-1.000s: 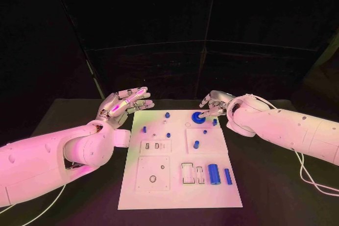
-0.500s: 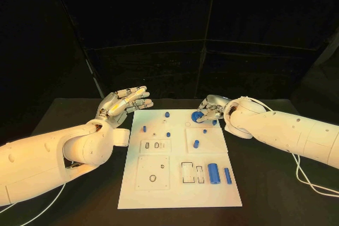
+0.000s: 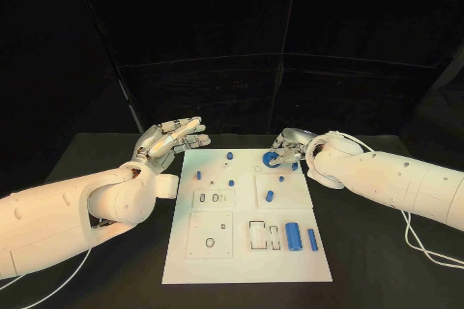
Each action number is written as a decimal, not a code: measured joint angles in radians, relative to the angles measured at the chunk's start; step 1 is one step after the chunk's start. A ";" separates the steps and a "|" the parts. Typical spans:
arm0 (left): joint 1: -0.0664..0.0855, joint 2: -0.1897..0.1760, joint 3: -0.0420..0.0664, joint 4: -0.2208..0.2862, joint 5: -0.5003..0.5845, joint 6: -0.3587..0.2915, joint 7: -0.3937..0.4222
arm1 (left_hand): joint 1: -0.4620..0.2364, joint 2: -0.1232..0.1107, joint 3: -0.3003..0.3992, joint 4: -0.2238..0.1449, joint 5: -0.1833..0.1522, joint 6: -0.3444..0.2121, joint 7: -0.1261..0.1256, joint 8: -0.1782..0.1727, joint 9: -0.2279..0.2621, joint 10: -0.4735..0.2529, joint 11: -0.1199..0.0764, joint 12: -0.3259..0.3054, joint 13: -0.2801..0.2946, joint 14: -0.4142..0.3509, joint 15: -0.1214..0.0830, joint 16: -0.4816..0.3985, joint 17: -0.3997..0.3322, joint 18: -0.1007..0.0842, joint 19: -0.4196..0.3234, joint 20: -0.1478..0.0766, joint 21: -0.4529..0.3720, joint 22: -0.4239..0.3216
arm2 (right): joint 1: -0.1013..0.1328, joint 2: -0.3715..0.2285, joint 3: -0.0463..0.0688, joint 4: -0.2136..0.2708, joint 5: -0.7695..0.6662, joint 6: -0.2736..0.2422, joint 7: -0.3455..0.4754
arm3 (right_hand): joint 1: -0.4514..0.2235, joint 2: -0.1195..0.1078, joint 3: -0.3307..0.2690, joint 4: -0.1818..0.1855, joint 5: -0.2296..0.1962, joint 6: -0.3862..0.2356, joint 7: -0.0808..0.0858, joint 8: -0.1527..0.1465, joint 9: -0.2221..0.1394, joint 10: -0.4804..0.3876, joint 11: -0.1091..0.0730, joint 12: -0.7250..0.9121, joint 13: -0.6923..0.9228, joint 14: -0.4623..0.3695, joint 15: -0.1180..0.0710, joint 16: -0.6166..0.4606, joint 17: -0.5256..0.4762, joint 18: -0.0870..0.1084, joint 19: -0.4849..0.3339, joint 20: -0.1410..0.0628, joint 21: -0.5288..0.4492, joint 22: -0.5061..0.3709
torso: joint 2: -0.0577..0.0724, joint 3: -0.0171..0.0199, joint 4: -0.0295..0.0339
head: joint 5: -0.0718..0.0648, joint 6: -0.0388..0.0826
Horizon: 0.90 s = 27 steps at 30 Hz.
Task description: Assemble the parts on the task board
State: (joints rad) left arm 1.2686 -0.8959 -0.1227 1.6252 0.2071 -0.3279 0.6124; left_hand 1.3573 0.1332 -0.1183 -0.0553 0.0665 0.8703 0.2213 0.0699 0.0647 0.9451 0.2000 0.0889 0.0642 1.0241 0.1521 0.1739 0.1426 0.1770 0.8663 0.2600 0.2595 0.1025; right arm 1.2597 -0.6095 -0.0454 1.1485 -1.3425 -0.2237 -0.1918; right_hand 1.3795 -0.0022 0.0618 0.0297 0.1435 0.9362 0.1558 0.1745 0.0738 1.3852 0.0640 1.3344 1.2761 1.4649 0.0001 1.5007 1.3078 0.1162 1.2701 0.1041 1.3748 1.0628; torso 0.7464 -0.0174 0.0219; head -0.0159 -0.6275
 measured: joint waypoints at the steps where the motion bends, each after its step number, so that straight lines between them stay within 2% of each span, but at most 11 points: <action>1: 0.000 0.000 0.000 0.000 0.000 0.000 0.000 | 0.000 0.000 0.000 0.000 0.000 0.000 0.000 0.000 0.000 0.000 0.000 0.000 0.000 0.000 0.000 0.000 0.000 0.000 0.000 0.000 0.000 0.000 | 0.000 0.000 0.000 0.001 -0.002 -0.004 0.001 | 0.007 0.007 0.011 -0.005 -0.011 0.019 -0.007 0.011 0.003 0.005 -0.005 0.006 0.008 0.001 -0.002 0.001 0.000 0.000 0.003 -0.003 0.000 0.002 | 0.000 0.0001 -0.0003 | 0.000 0.000; 3: 0.000 0.001 0.000 0.000 0.000 0.001 -0.001 | 0.000 0.000 0.000 0.000 0.000 0.000 0.000 0.000 0.000 0.000 0.000 0.000 0.000 0.000 0.000 0.000 0.000 0.000 0.003 0.003 0.000 -0.001 | -0.002 0.000 0.000 0.003 -0.007 -0.012 0.001 | 0.018 0.016 0.030 -0.016 -0.020 0.030 -0.008 0.016 0.004 0.010 -0.010 0.008 0.018 0.001 -0.012 0.004 0.000 0.000 0.006 -0.006 0.000 0.005 | 0.000 0.0002 -0.0003 | 0.000 -0.001; 7: 0.000 0.001 0.000 -0.001 0.000 0.002 -0.002 | 0.000 0.000 0.000 0.000 0.000 0.000 0.000 0.000 0.000 0.000 0.000 0.000 0.000 0.000 0.000 0.000 0.000 0.000 0.003 0.003 0.000 -0.001 | -0.003 -0.001 -0.001 0.007 -0.015 -0.031 0.001 | 0.026 0.021 0.064 -0.045 -0.029 0.033 -0.005 0.018 0.004 0.018 -0.018 0.020 0.030 0.000 -0.015 0.004 0.000 0.000 0.013 -0.013 0.004 0.012 | 0.000 0.0003 -0.0003 | 0.001 -0.001; 11: 0.000 0.000 0.000 -0.001 0.000 0.003 -0.003 | 0.000 0.000 0.000 0.000 0.000 0.000 0.000 0.000 0.000 0.000 0.000 0.000 0.000 0.000 0.000 0.000 0.000 0.000 0.003 0.003 0.000 -0.001 | -0.006 -0.005 -0.003 0.015 -0.024 -0.054 0.003 | 0.027 0.021 0.084 -0.046 -0.053 0.033 -0.005 0.018 0.004 0.019 -0.020 0.022 0.033 0.002 -0.020 0.004 0.000 0.000 0.013 -0.013 0.004 0.014 | 0.000 0.0004 -0.0004 | 0.002 -0.001; 12: 0.000 0.000 0.000 -0.001 0.000 0.003 -0.003 | 0.000 0.000 0.000 0.000 0.000 0.000 0.000 0.000 0.000 0.000 0.000 0.000 0.000 0.000 0.000 0.000 0.000 0.000 0.003 0.003 0.000 -0.001 | -0.006 -0.007 -0.003 0.020 -0.026 -0.060 0.003 | 0.038 0.028 0.085 -0.045 -0.059 0.033 -0.005 0.018 0.003 0.019 -0.020 0.022 0.034 0.002 -0.020 0.004 0.000 0.000 0.014 -0.014 0.004 0.014 | 0.000 0.0004 -0.0004 | 0.003 -0.001; 16: 0.000 -0.001 0.000 -0.002 0.000 0.003 -0.004 | 0.000 0.000 0.000 0.000 0.000 0.000 0.000 -0.004 -0.001 0.000 0.000 0.000 0.000 0.000 0.000 0.000 0.000 0.000 0.003 0.003 0.000 -0.001 | -0.008 -0.015 -0.004 0.054 -0.031 -0.085 0.006 | 0.043 0.030 0.086 -0.045 -0.060 0.033 -0.005 0.018 0.003 0.021 -0.021 0.025 0.035 0.002 -0.020 0.004 0.000 0.000 0.017 -0.017 0.004 0.014 | 0.000 0.0006 -0.0004 | 0.005 0.001; 21: 0.000 -0.001 0.000 -0.001 0.000 0.003 -0.005 | 0.000 0.000 0.000 0.000 0.000 -0.008 0.000 -0.004 -0.001 0.000 0.000 -0.004 0.000 0.000 0.000 0.000 0.000 0.000 0.003 0.003 0.000 -0.002 | -0.008 -0.021 -0.004 0.126 -0.030 -0.111 0.007 | 0.041 0.032 0.088 -0.044 -0.061 0.033 -0.005 0.018 0.003 0.023 -0.023 0.025 0.034 0.002 -0.020 0.004 0.000 0.000 0.017 -0.017 0.004 0.016 | 0.000 0.0006 -0.0008 | 0.007 0.004; 27: 0.000 0.000 0.000 0.000 0.000 0.003 -0.005 | -0.004 0.004 0.003 -0.003 0.000 -0.008 0.000 -0.004 -0.001 0.000 0.000 -0.004 0.000 0.000 0.000 0.000 0.001 0.000 0.003 0.003 0.000 -0.003 | -0.008 0.011 -0.004 0.170 -0.036 -0.137 0.000 | 0.026 0.033 0.088 -0.044 -0.054 0.033 -0.005 0.018 0.003 0.023 -0.023 0.025 0.032 0.002 -0.020 0.004 0.000 0.000 0.017 -0.017 0.004 0.016 | 0.000 0.0000 -0.0005 | 0.008 0.007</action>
State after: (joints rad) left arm 1.2686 -0.8961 -0.1227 1.6249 0.2074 -0.3246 0.6069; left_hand 1.3532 0.1374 -0.1156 -0.0580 0.0665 0.8627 0.2213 0.0662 0.0637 0.9451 0.2000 0.0851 0.0642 1.0241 0.1521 0.1739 0.1434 0.1771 0.8691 0.2628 0.2596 0.0997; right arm 1.2514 -0.5988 -0.0494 1.3188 -1.3780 -0.3602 -0.1922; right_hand 1.4059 0.0304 0.1493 -0.0142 0.0900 0.9689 0.1506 0.1924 0.0772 1.4080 0.0411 1.3592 1.3083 1.4670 -0.0200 1.5044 1.3076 0.1162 1.2869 0.0872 1.3786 1.0790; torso 0.7465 -0.0174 0.0214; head -0.0083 -0.6209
